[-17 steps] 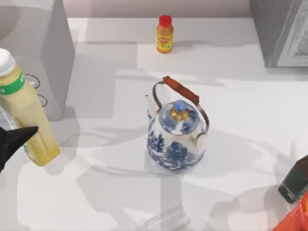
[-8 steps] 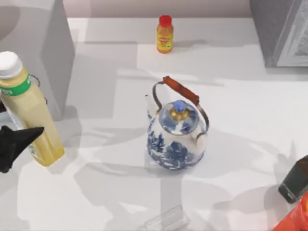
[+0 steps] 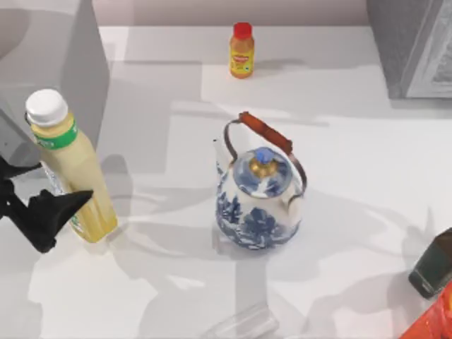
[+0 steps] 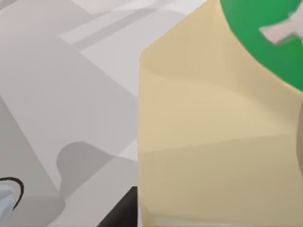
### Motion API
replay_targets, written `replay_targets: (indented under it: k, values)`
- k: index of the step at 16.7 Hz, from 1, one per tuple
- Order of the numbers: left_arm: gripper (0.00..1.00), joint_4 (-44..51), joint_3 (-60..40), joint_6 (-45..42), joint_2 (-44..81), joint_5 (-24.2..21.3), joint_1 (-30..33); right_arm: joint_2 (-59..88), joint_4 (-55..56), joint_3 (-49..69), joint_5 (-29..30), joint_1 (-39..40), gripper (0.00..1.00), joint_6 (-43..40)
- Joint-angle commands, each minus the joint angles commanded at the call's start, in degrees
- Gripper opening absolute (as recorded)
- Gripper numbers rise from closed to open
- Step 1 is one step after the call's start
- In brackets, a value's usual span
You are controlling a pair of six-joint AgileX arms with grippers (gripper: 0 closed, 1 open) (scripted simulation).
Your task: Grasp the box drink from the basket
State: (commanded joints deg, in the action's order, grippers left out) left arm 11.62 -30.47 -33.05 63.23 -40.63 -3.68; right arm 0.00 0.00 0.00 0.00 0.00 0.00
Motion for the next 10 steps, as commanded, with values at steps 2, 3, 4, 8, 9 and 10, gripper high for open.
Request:
replay_targets:
  k: [2, 3, 4, 8, 9, 10]
  values:
    - [0.0, -1.62, 0.65, 0.65, 0.54, 0.42, 0.62, 0.0, 0.0, 0.0, 0.0, 0.0, 1.0, 0.0]
    - [0.0, -1.66, 0.67, 0.66, 0.56, 0.43, 0.64, 0.0, 0.0, 0.0, 0.0, 0.0, 1.0, 0.0]
    - [0.0, -1.66, 0.67, 0.66, 0.56, 0.43, 0.64, 0.0, 0.0, 0.0, 0.0, 0.0, 1.0, 0.0]
    - [0.15, -1.66, 0.67, 0.66, 0.56, 0.43, 0.64, 0.0, 0.0, 0.0, 0.0, 0.0, 1.0, 0.0]
    - [0.23, -1.66, 0.67, 0.66, 0.56, 0.43, 0.64, 0.0, 0.0, 0.0, 0.0, 0.0, 1.0, 0.0]
    - [0.3, -1.66, 0.67, 0.66, 0.56, 0.43, 0.64, 0.0, 0.0, 0.0, 0.0, 0.0, 1.0, 0.0]
